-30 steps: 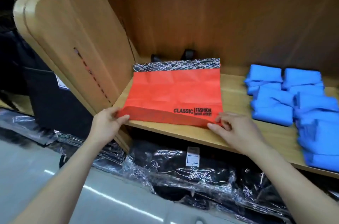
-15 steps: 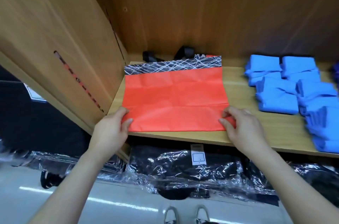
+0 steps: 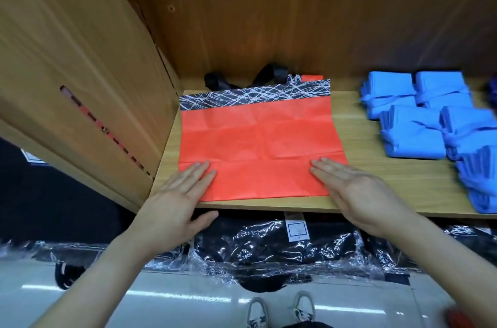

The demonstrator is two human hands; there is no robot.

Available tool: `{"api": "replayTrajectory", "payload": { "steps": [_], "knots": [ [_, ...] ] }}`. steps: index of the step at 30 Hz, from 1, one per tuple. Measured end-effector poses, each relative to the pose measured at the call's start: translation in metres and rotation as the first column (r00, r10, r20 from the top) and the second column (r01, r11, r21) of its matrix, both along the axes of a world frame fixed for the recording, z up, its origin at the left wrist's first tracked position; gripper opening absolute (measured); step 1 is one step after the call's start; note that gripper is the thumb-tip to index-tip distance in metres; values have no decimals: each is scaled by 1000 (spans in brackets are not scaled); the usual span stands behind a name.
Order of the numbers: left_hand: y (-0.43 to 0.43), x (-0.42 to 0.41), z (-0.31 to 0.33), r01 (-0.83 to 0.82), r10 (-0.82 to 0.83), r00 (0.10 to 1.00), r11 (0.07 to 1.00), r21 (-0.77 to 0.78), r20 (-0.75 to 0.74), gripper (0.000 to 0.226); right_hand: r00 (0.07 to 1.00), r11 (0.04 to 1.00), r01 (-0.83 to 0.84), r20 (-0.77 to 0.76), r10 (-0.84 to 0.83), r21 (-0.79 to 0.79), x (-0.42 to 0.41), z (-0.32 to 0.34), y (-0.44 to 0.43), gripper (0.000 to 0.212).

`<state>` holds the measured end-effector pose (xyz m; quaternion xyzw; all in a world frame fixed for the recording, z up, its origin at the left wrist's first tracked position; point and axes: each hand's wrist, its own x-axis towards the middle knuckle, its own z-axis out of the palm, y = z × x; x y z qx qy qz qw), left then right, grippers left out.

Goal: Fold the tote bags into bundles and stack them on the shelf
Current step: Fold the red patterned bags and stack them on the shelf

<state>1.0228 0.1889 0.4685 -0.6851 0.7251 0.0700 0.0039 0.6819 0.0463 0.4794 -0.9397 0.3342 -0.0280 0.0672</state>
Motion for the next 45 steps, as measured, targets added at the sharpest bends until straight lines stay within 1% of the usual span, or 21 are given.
{"api": "replayTrajectory", "payload": {
  "steps": [2, 4, 9, 11, 13, 14, 16, 17, 18, 20, 21, 22, 23, 24, 26, 29, 31, 33, 37, 42, 45],
  "knots": [
    [0, 3, 3, 19, -18, 999, 1000, -12, 28, 81, 999, 993, 6, -51, 0, 115, -5, 7, -5, 74],
    [0, 6, 7, 16, -16, 1000, 1000, -14, -6, 76, 997, 988, -16, -72, 28, 156, -10, 12, -10, 83],
    [10, 16, 15, 7, -14, 990, 999, -50, -142, 63, 995, 968, -74, 77, 57, 240, -23, 13, -8, 60],
    [10, 16, 20, -45, 18, 956, 995, -84, -291, 49, 988, 952, -72, 151, 27, 297, -25, 15, -6, 49],
    [10, 12, 31, -170, 116, 864, 983, -67, -489, 24, 966, 902, -26, 242, -87, 432, -26, 18, -8, 31],
    [9, 11, 35, -215, 177, 803, 977, 0, -569, 20, 949, 864, 7, 269, -164, 503, -26, 20, -11, 29],
    [7, 11, 44, -246, 278, 653, 957, 150, -704, 11, 878, 783, 34, 356, -321, 621, -27, 21, -16, 51],
    [5, 10, 46, -276, 316, 580, 943, 184, -750, 12, 821, 751, 37, 409, -399, 659, -26, 21, -18, 57],
    [5, 8, 44, -327, 345, 506, 925, 194, -790, 15, 765, 731, 50, 444, -466, 681, -23, 20, -19, 54],
    [1, 1, 37, -446, 378, 332, 870, 209, -864, 15, 662, 697, 113, 469, -584, 708, -15, 17, -19, 25],
    [-2, -4, 32, -494, 386, 281, 843, 213, -878, 13, 622, 694, 162, 473, -624, 702, -9, 15, -18, 14],
    [-4, -7, 28, -532, 396, 280, 822, 201, -875, 11, 598, 704, 218, 477, -644, 676, -6, 11, -19, 14],
    [-6, -10, 24, -567, 407, 310, 804, 177, -859, 11, 587, 715, 282, 475, -655, 639, -3, 6, -20, 17],
    [-8, -11, 19, -602, 422, 364, 787, 135, -831, 11, 589, 729, 343, 469, -658, 592, -1, 1, -20, 20],
    [-12, -10, 12, -652, 460, 517, 758, 16, -722, 16, 606, 749, 452, 450, -656, 484, 5, -2, -19, 25],
    [-16, -15, 9, -635, 478, 701, 757, -158, -530, 30, 643, 768, 550, 420, -641, 329, 12, -4, -11, 30],
    [-16, -18, 9, -587, 466, 786, 769, -253, -407, 32, 661, 761, 598, 382, -646, 252, 18, -6, -8, 35],
    [-15, -21, 8, -532, 439, 840, 784, -322, -319, 32, 682, 749, 642, 324, -655, 164, 22, -6, -8, 37],
    [-14, -24, 6, -533, 447, 843, 768, -356, -299, 32, 717, 760, 645, 281, -638, 80, 30, 1, -5, 37],
    [-18, -24, 5, -596, 464, 785, 745, -299, -409, 31, 727, 733, 680, 126, -675, 13, 31, 1, -5, 36],
    [-17, -28, 5, -580, 436, 794, 750, -317, -423, 41, 716, 725, 689, 166, -678, -11, 26, -2, -8, 38]
  ]
}}
